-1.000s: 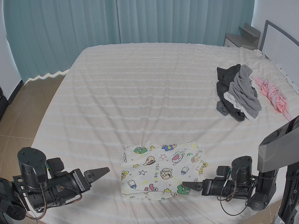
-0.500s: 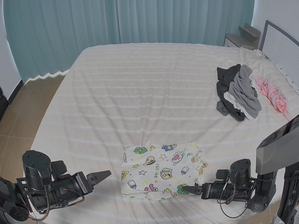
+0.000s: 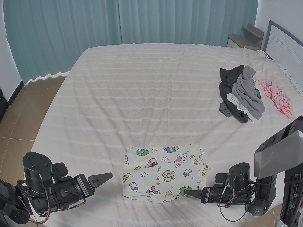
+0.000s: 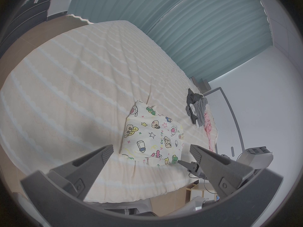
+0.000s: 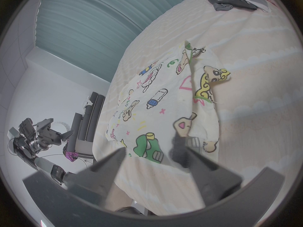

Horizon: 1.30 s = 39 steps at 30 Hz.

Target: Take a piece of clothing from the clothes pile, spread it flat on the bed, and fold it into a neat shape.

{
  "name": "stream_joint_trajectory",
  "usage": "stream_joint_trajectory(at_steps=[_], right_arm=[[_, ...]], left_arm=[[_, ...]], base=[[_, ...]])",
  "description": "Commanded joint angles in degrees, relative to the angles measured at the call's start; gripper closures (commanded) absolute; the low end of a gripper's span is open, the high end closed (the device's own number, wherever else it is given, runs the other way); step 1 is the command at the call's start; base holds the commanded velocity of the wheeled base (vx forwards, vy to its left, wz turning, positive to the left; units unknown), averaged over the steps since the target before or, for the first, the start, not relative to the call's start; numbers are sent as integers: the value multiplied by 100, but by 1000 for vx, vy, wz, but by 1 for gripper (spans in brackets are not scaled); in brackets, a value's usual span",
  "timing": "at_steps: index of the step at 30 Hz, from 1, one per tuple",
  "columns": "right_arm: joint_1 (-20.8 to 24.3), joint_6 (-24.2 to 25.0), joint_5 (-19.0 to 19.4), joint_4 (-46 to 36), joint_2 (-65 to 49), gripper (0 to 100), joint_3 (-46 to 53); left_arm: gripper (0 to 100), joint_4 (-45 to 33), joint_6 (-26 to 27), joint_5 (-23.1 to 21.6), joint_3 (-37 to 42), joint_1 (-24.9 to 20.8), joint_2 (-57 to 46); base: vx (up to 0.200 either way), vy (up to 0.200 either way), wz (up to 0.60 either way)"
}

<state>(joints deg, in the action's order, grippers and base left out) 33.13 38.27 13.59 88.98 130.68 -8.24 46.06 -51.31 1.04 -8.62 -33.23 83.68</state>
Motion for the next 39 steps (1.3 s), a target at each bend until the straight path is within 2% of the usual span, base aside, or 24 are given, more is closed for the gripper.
stream_joint_trajectory(at_steps=[1,9,17,23,34,35,39], right_arm=[[0,-109,-6,76,36,100,103],[-88,-329,-6,76,-43,100,464],[-510,-698,38,76,-61,100,692],[-545,-900,170,76,-52,100,824],[-580,-1111,170,76,36,100,824],[-580,-1120,170,76,27,0,824],[-589,-1128,144,76,-122,0,824]], left_arm=[[0,0,-2,2,9,1,8],[0,0,-11,2,9,1,44],[0,0,-11,2,9,1,52],[0,0,-11,2,9,10,61],[0,0,-19,2,9,10,61],[0,0,-19,2,9,1,61],[0,0,-19,2,9,10,61]], base=[[0,0,0],[0,0,0],[0,0,0],[0,0,0],[0,0,0],[0,0,0],[0,0,0]])
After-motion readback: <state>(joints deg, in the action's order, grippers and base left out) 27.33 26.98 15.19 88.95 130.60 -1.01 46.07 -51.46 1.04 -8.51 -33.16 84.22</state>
